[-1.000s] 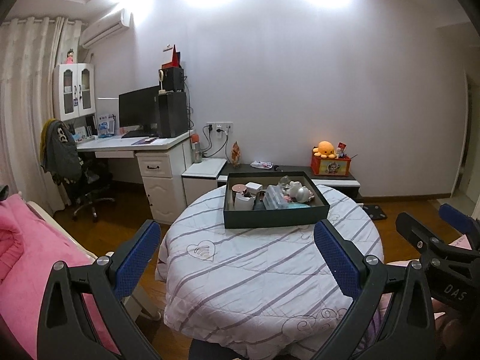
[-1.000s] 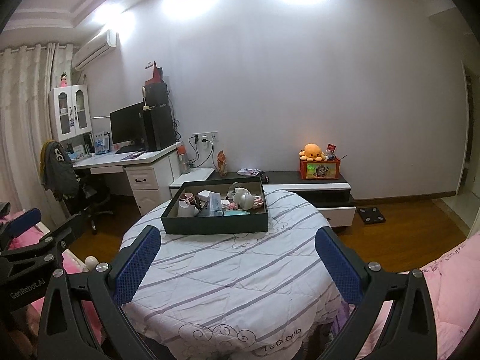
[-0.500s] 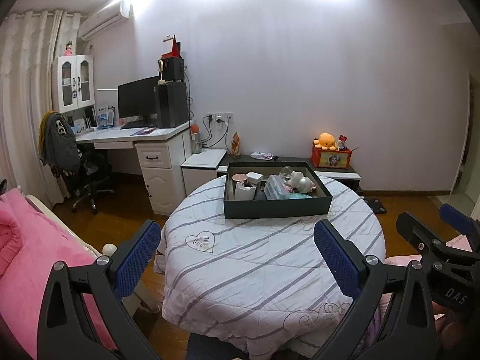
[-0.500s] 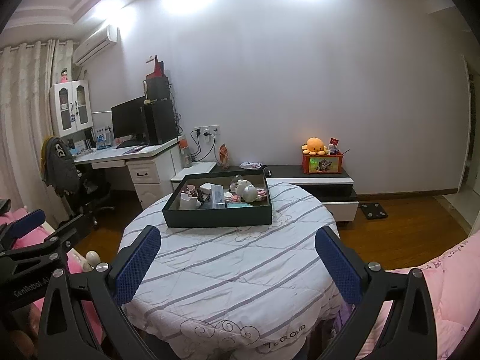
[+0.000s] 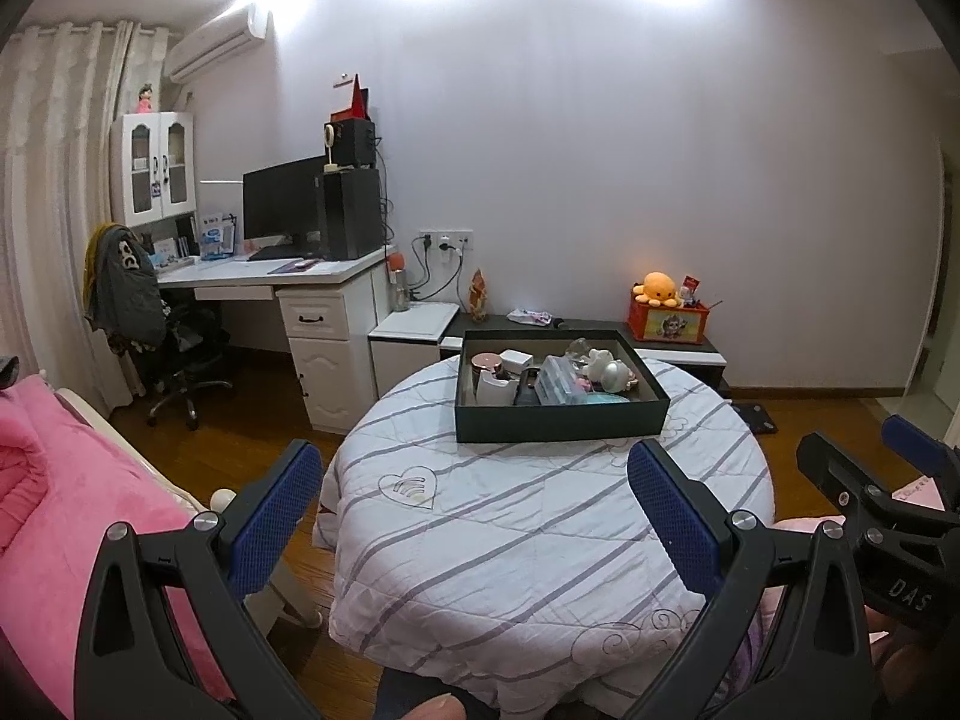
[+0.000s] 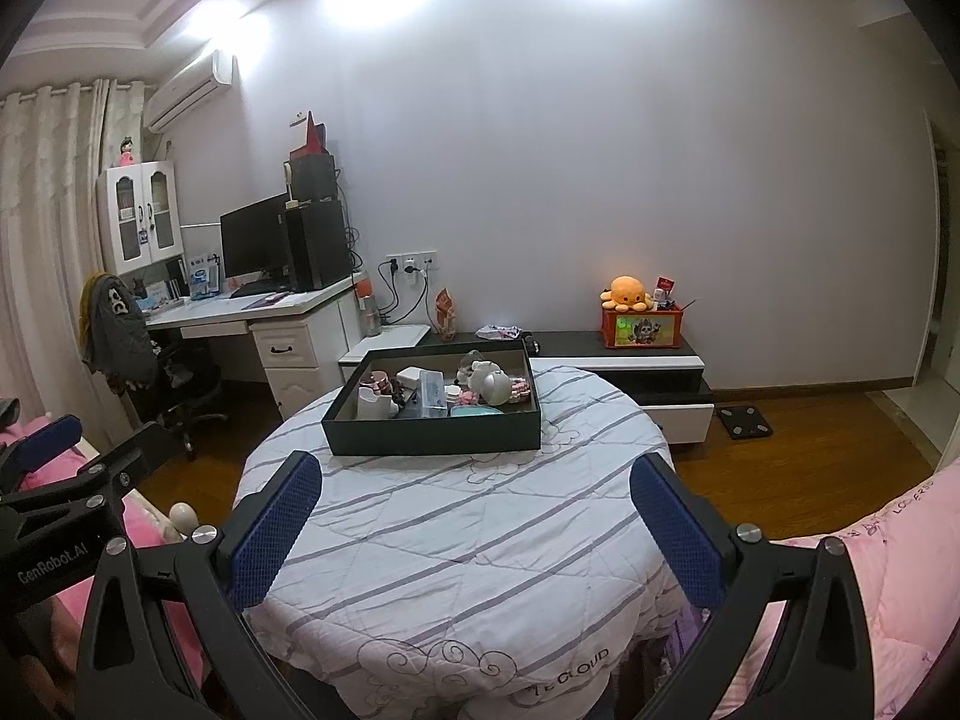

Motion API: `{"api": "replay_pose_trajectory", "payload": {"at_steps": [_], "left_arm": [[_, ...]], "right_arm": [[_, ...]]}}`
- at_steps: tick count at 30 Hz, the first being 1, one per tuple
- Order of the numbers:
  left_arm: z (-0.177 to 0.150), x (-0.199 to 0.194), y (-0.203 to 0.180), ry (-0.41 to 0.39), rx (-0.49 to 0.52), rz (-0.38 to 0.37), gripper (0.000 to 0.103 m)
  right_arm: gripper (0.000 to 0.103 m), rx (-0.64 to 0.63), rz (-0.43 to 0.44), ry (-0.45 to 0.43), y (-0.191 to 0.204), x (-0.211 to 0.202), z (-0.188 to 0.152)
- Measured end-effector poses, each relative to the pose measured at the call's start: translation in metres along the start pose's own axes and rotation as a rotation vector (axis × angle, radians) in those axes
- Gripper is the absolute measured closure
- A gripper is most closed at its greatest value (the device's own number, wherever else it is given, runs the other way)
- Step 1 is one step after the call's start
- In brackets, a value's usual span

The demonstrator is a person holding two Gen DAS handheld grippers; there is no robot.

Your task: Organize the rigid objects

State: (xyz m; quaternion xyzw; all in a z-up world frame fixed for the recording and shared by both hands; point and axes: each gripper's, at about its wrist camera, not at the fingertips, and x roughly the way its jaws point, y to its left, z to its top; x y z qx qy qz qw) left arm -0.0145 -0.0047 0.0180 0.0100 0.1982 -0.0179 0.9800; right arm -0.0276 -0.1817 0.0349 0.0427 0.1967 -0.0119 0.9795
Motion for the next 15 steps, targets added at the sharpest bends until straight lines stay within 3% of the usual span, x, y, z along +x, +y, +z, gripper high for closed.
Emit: {"api": "replay_pose_trajectory", "payload": {"at_steps": [8,15], "left_arm": [[0.000,0.003,0.003,0.025,-0.007,0.014,0.000],[-0.002,0.014,0.011,0.078,-0.037,-0.018,0.000]], "right_arm": [[0.000,-0.005,0.002,0.003,0.002,0.000,0.002],[0.000,-0.009,0.004,0.014,0.003,0.004,0.002]]}}
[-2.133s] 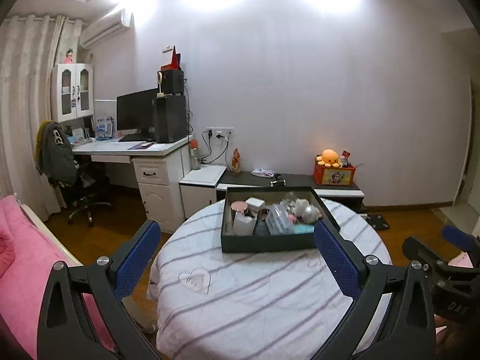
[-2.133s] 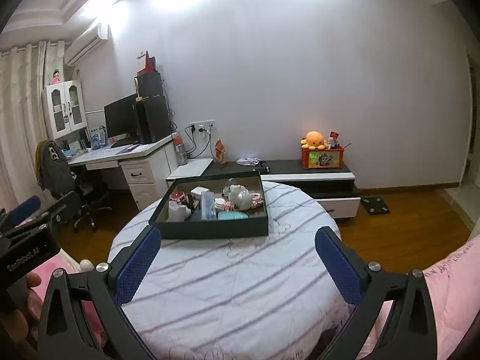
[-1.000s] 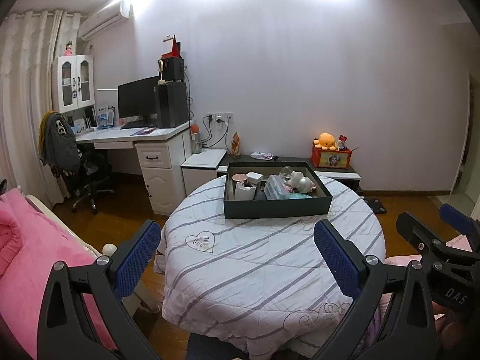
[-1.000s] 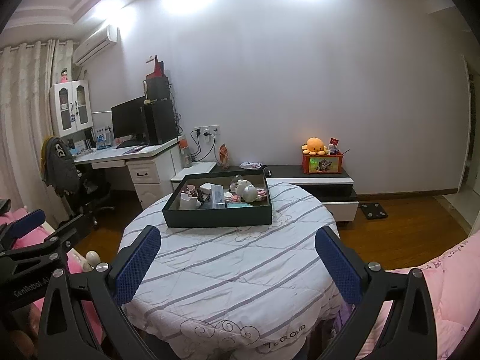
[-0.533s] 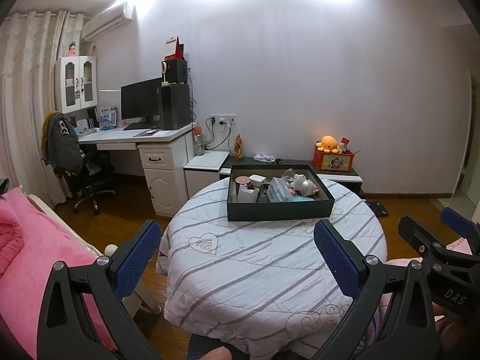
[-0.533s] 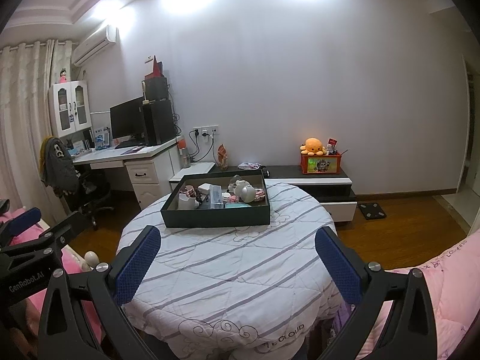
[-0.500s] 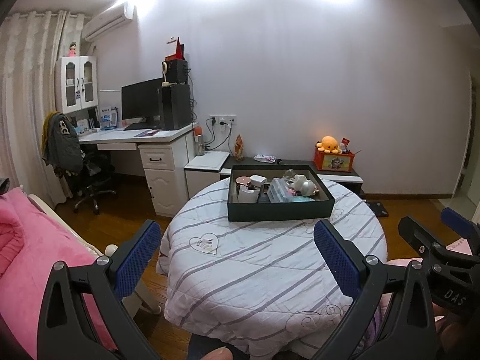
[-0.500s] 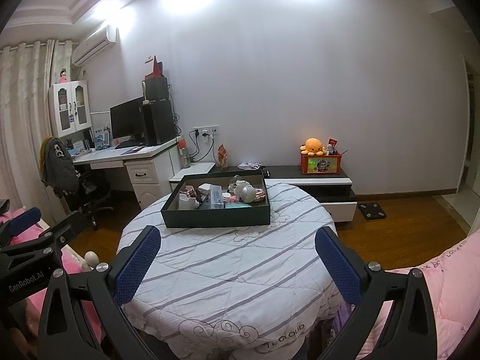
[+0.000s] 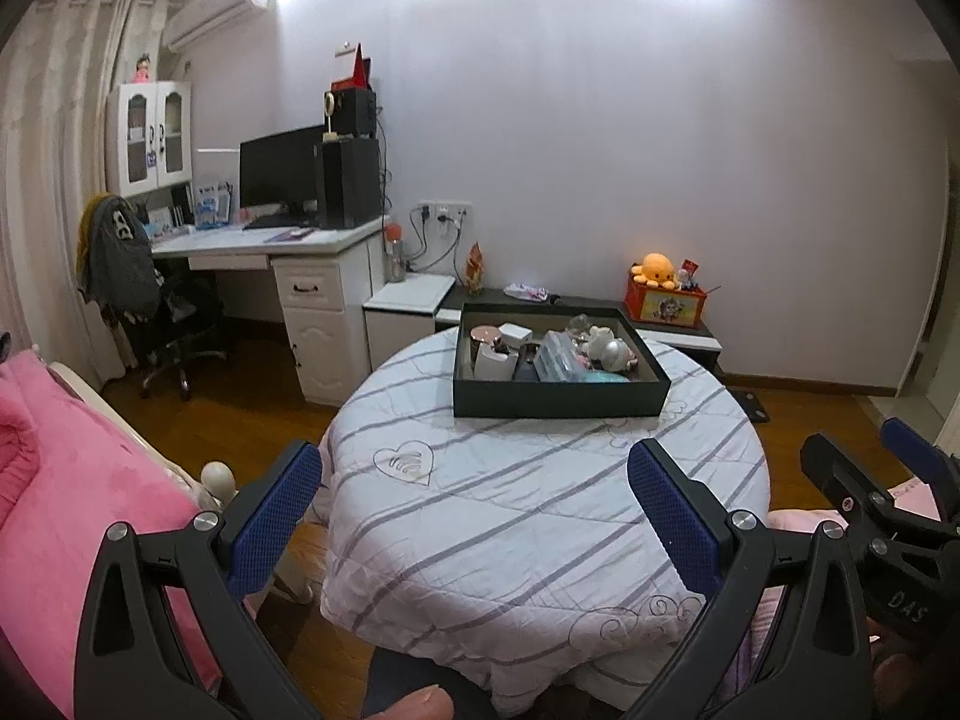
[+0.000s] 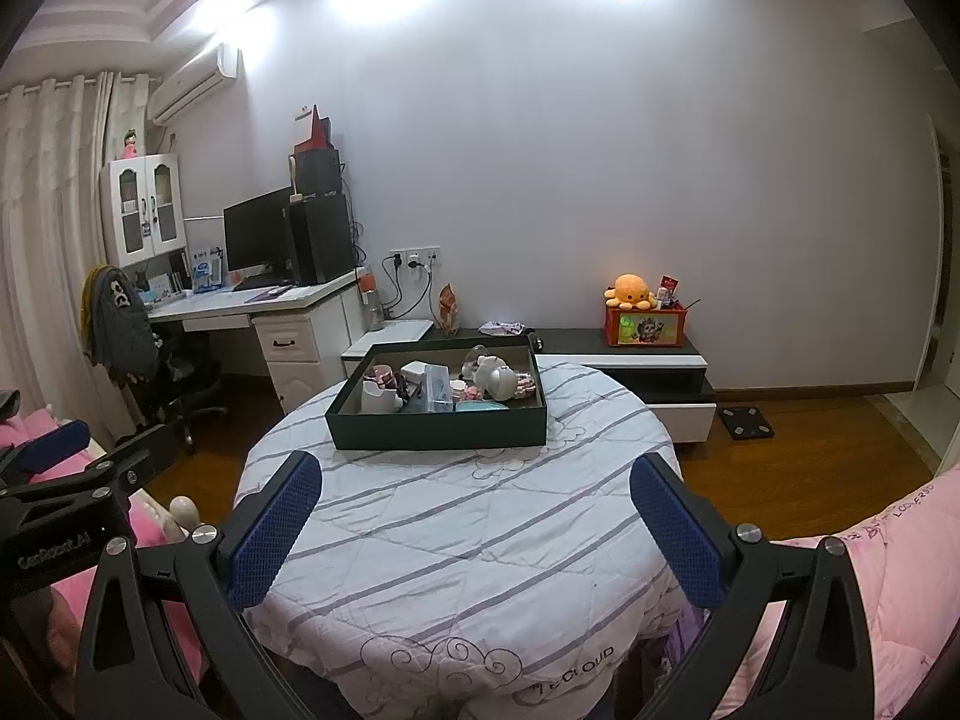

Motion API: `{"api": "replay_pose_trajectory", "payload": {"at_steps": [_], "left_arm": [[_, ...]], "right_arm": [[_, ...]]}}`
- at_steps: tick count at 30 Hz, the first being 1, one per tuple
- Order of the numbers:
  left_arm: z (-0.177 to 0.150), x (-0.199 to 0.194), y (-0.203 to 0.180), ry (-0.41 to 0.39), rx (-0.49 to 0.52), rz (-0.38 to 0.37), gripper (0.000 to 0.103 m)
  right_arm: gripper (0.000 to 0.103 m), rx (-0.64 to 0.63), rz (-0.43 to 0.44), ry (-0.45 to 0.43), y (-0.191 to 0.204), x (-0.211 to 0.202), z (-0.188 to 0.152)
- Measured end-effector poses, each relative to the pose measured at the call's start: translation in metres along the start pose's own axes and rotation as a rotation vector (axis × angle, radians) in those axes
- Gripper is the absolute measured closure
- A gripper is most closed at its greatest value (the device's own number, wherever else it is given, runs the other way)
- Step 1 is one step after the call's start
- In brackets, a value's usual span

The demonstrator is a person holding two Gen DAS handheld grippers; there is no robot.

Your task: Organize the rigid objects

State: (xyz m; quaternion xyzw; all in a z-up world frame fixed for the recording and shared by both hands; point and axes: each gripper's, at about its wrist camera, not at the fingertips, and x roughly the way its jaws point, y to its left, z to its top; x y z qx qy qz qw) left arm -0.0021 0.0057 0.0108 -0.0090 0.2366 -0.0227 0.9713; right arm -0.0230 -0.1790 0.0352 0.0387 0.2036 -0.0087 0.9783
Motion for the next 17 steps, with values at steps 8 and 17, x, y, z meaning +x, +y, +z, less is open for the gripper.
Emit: {"api": "replay_pose_trajectory", "payload": {"at_steps": [8,17], "left_arm": [[-0.0012,0.0029,0.0012,-0.012,0.018,0.031,0.000],[-0.0014,-0.0054,-0.0025,-0.070,0.048,0.043,0.000]], "right_arm": [[0.000,-0.003,0.001,0.003,0.0015,0.0019,-0.0011],[0.000,-0.004,-0.001,0.004,0.0017,0.0018,-0.0020]]}}
